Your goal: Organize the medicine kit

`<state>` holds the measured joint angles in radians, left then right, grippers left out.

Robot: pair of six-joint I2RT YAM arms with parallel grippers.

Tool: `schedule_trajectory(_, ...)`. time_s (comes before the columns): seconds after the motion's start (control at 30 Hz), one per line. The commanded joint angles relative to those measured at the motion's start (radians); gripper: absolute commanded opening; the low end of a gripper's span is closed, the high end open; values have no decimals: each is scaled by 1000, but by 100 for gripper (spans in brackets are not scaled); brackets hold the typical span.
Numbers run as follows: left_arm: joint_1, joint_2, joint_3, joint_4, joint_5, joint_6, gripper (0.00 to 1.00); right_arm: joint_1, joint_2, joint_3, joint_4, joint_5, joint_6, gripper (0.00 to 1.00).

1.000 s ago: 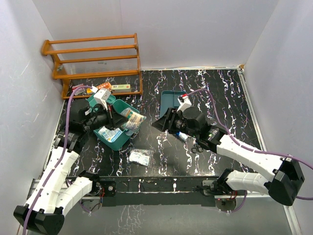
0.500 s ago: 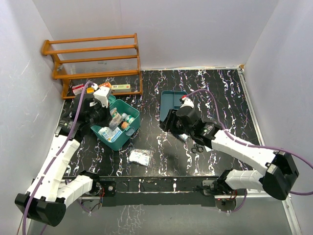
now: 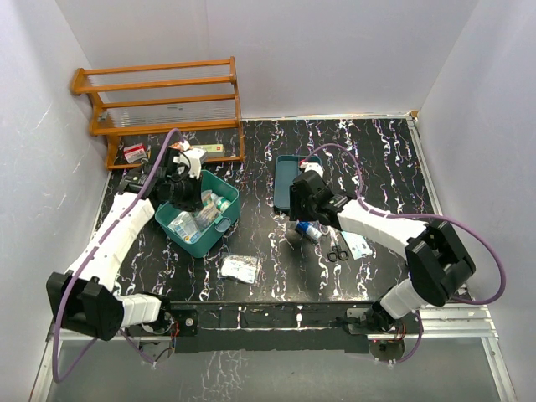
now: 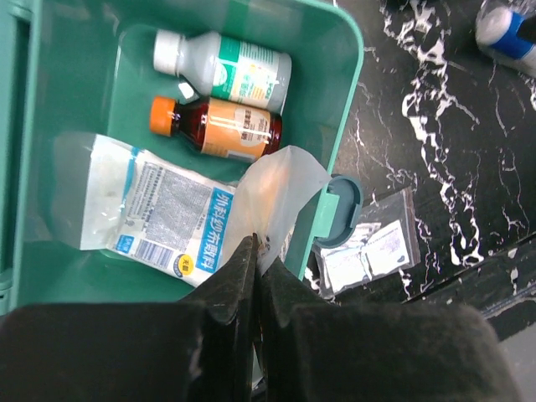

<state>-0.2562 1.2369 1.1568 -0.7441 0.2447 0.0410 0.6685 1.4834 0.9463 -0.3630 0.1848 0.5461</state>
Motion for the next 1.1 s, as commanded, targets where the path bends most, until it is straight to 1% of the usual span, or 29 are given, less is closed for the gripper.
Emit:
schedule_trajectory(0.0, 13, 26, 30, -90, 35, 0, 0, -4, 21, 68, 34, 8, -124, 40)
schedule_trajectory(0.13, 19, 61, 20, -127, 0, -22, 0, -5, 38, 67, 32, -4, -133, 39)
schedule_trajectory(0.33, 28, 49, -1, -150, 25, 6, 0, -5, 23, 39, 37, -26, -139, 39)
schedule_trajectory(0.47, 32, 49, -45, -131, 62, 9, 0, -6, 7, 34, 39, -29, -145, 39)
schedule_trajectory(0.57, 44, 64, -71, -106, 38, 1, 0, -7, 0, 35, 36, -29, -153, 39)
schedule_trajectory(0.67, 54, 86, -65, -98, -19, -6, 0, -6, -9, 33, 30, -26, -156, 39)
schedule_trajectory(0.73, 56, 90, -52, -86, -88, -15, 9, -6, -17, 26, 30, -26, -155, 40)
schedule_trajectory(0.83, 55, 90, -20, -83, -202, -62, 34, -6, -25, 19, 32, -37, -155, 39)
schedule_trajectory(0.9, 56, 81, -12, -79, -220, -68, 49, -7, -23, 17, 33, -44, -152, 39)
schedule_trajectory(0.93, 55, 78, -9, -78, -222, -70, 53, -6, -22, 16, 34, -46, -152, 39)
schedule_trajectory(0.97, 56, 77, -6, -79, -223, -70, 55, -7, -20, 17, 33, -48, -151, 39)
schedule_trajectory(1.07, 55, 76, 2, -77, -246, -68, 57, -7, -12, 23, 33, -53, -152, 39)
